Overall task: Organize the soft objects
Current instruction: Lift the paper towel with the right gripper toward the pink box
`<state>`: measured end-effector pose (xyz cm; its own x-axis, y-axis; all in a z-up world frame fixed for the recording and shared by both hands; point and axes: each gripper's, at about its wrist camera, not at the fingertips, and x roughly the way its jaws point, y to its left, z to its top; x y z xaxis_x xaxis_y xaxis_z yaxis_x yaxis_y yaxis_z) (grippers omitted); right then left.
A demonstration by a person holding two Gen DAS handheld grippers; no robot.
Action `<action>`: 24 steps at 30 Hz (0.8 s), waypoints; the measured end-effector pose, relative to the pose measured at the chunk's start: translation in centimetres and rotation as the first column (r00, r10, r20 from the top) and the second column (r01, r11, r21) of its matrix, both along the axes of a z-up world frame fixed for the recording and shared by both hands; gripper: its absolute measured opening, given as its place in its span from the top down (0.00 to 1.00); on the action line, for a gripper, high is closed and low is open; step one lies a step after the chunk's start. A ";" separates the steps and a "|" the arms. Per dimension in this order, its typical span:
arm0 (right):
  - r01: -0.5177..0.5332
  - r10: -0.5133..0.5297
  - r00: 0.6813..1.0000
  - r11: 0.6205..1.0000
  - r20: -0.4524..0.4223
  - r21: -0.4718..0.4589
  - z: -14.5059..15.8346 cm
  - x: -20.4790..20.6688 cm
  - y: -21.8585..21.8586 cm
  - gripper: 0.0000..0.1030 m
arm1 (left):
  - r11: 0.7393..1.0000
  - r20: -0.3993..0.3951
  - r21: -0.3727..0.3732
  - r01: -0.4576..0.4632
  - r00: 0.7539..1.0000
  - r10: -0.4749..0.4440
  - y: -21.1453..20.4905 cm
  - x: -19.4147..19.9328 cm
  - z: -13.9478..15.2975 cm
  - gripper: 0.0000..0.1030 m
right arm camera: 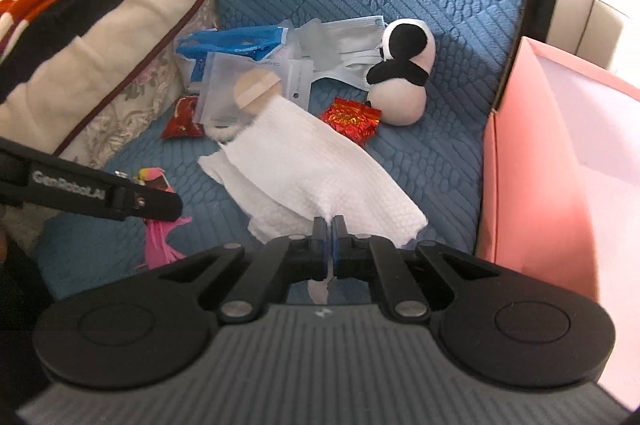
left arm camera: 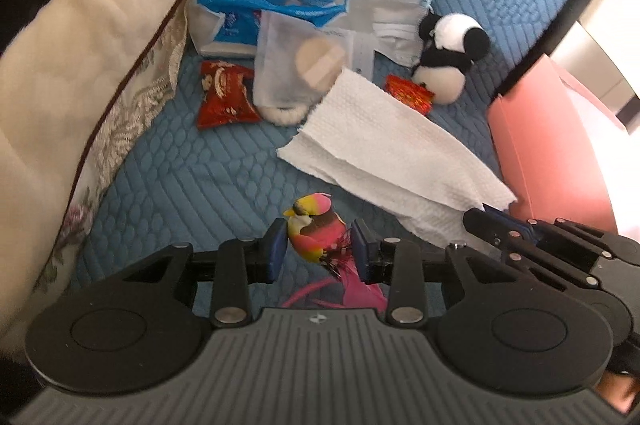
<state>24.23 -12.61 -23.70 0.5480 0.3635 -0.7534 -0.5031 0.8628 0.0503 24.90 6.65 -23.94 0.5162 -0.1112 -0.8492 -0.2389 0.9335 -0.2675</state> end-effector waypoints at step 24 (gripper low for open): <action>0.008 -0.008 0.995 1.000 -0.104 0.000 -0.1 -4.4 -0.8 0.41 | 1.000 -0.010 -0.030 0.001 1.000 -0.002 -0.3 -2.8 0.0 0.61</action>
<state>19.85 -13.38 -23.81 0.4693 0.3599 -0.8064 -0.4882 0.8667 0.1027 22.05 6.31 -23.91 0.5076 -0.1371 -0.8506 -0.2402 0.9256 -0.2926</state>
